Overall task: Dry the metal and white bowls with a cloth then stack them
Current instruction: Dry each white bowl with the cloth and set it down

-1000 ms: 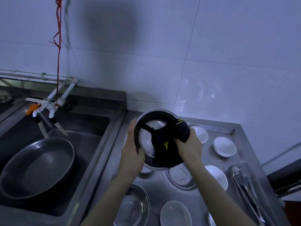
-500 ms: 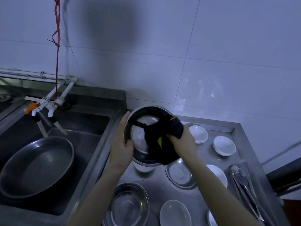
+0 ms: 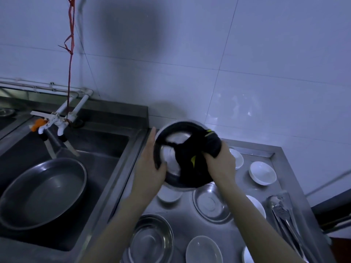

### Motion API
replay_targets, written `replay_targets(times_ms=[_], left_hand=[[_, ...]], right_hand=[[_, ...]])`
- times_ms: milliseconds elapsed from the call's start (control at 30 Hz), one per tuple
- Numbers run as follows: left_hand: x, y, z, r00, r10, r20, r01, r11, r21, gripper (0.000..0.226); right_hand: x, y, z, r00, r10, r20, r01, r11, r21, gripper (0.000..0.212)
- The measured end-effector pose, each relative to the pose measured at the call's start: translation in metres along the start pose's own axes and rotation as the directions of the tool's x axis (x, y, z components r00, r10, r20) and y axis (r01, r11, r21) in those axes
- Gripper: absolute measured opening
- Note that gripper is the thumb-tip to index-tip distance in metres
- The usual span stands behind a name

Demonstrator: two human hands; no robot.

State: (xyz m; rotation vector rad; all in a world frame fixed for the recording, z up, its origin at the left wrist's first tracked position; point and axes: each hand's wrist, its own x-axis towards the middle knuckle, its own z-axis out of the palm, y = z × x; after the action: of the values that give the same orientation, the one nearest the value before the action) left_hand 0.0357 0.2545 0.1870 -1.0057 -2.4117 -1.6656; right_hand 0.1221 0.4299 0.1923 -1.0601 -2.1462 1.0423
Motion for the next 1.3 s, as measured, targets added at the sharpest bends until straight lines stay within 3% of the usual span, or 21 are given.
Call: replay_targets(times_ms=[67, 167, 267, 367, 400, 467, 533, 600, 667, 733, 800, 867, 933, 967, 1033, 1100, 1133, 1200, 1300], left_hand=[[-0.014, 0.004, 0.013, 0.998, -0.056, -0.042, 0.052, 0.994, -0.098, 0.102], [-0.013, 0.0, 0.01, 0.995, -0.076, 0.067, 0.078, 0.997, -0.03, 0.098], [0.009, -0.005, -0.009, 0.932, 0.001, 0.363, -0.028, 0.997, 0.068, 0.096], [0.03, -0.003, -0.015, 0.807, 0.033, 0.59, -0.147, 0.978, 0.146, 0.096], [0.033, -0.002, -0.015, 0.81, 0.032, 0.585, -0.153, 0.975, 0.158, 0.097], [0.031, -0.001, -0.014, 0.907, -0.002, 0.422, -0.069, 0.986, 0.152, 0.095], [0.019, 0.001, -0.011, 0.992, -0.046, 0.117, 0.039, 0.997, 0.066, 0.089], [0.002, -0.002, 0.0, 0.997, -0.061, -0.052, 0.06, 0.998, -0.017, 0.087], [-0.01, -0.007, 0.009, 0.996, -0.085, -0.028, 0.084, 0.995, -0.049, 0.094], [-0.013, -0.013, 0.008, 0.993, -0.077, 0.093, 0.077, 0.997, 0.005, 0.101], [-0.005, -0.017, -0.001, 0.953, -0.023, 0.303, -0.005, 0.996, 0.089, 0.097], [0.007, -0.016, -0.006, 0.869, 0.014, 0.494, -0.102, 0.983, 0.151, 0.092], [0.017, -0.017, -0.007, 0.848, 0.045, 0.528, -0.153, 0.975, 0.162, 0.091], [0.02, -0.016, -0.008, 0.873, 0.043, 0.486, -0.142, 0.975, 0.169, 0.09], [0.017, -0.014, -0.01, 0.962, -0.004, 0.273, -0.033, 0.991, 0.129, 0.085], [0.005, -0.012, -0.008, 0.998, -0.055, 0.025, 0.055, 0.998, -0.005, 0.083], [-0.003, -0.012, -0.003, 0.997, -0.075, -0.028, 0.074, 0.996, -0.054, 0.083], [-0.015, -0.01, 0.006, 0.991, -0.136, -0.011, 0.134, 0.983, -0.122, 0.084], [-0.014, -0.009, 0.002, 0.987, -0.104, 0.122, 0.11, 0.993, -0.047, 0.09]], right_hand=[[-0.006, 0.008, 0.006, 0.981, 0.188, 0.042, -0.193, 0.969, 0.155, 0.036], [-0.012, 0.016, 0.003, 0.981, 0.185, 0.062, -0.189, 0.979, 0.075, 0.038], [-0.004, 0.012, -0.007, 0.992, -0.089, 0.087, 0.099, 0.988, -0.115, 0.029], [0.001, 0.0, -0.004, 0.886, -0.384, 0.26, 0.46, 0.803, -0.378, 0.027], [0.001, -0.005, -0.002, 0.864, -0.423, 0.273, 0.503, 0.758, -0.415, 0.026], [0.001, -0.008, 0.001, 0.888, -0.425, 0.177, 0.459, 0.789, -0.409, 0.023], [0.001, -0.008, 0.001, 0.971, -0.235, 0.049, 0.24, 0.941, -0.239, 0.024], [-0.002, -0.004, 0.002, 0.997, 0.056, 0.052, -0.057, 0.998, 0.007, 0.028], [-0.005, 0.006, 0.004, 0.988, 0.133, 0.085, -0.135, 0.991, 0.024, 0.031], [-0.006, 0.011, 0.002, 0.995, 0.059, 0.08, -0.054, 0.996, -0.066, 0.029], [-0.002, 0.012, -0.002, 0.981, -0.137, 0.136, 0.166, 0.959, -0.23, 0.027], [-0.001, 0.007, 0.0, 0.905, -0.32, 0.282, 0.415, 0.812, -0.41, 0.029], [-0.004, -0.002, 0.004, 0.859, -0.402, 0.318, 0.511, 0.722, -0.466, 0.029], [-0.005, -0.005, 0.007, 0.866, -0.414, 0.28, 0.5, 0.733, -0.462, 0.027], [-0.004, -0.004, 0.01, 0.927, -0.342, 0.153, 0.375, 0.841, -0.39, 0.022], [-0.001, -0.003, 0.01, 0.994, -0.088, 0.064, 0.098, 0.981, -0.17, 0.024], [-0.001, -0.001, 0.01, 0.996, 0.062, 0.065, -0.061, 0.998, -0.02, 0.028], [-0.002, 0.004, 0.01, 0.974, 0.199, 0.111, -0.21, 0.973, 0.093, 0.033], [-0.003, 0.006, 0.003, 0.992, 0.058, 0.109, -0.051, 0.997, -0.065, 0.03]])
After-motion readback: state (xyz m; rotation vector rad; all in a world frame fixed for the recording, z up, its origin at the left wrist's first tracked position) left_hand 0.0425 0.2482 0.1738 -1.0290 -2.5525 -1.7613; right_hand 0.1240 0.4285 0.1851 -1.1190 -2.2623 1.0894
